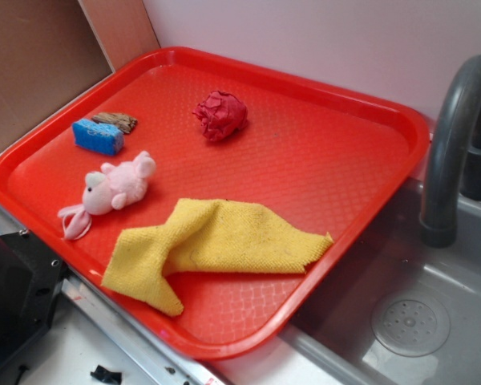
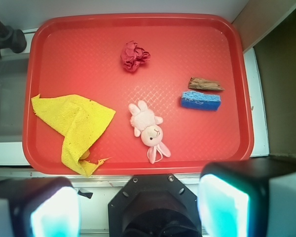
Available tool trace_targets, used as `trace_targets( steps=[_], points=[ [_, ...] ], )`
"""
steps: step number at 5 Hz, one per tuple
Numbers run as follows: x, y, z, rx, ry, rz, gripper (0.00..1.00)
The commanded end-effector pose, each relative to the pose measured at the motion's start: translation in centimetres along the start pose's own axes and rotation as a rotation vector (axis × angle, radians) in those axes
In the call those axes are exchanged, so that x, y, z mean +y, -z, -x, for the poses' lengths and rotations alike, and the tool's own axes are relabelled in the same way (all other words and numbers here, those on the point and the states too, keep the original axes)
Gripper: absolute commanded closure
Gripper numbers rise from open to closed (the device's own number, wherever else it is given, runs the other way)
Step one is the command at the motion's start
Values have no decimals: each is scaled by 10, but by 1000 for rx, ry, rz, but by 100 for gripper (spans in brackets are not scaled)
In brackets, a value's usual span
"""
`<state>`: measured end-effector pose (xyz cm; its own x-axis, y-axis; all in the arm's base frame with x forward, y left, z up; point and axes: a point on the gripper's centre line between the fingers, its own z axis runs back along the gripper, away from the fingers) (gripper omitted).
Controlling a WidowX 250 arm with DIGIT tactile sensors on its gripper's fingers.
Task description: Grab the red paper.
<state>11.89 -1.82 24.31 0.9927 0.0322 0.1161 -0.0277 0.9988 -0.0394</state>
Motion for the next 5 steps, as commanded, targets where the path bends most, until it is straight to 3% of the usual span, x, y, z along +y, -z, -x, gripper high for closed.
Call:
trace_targets(
  steps=[1, 2, 3, 5],
  points=[
    [0, 0, 0, 0, 0, 0, 0],
    [-1, 13, -12, -69, -128, -18, 0],
    [-2, 32, -31, -138, -265, -81, 0],
    [9, 83, -92, -232, -371, -65, 0]
  ],
)
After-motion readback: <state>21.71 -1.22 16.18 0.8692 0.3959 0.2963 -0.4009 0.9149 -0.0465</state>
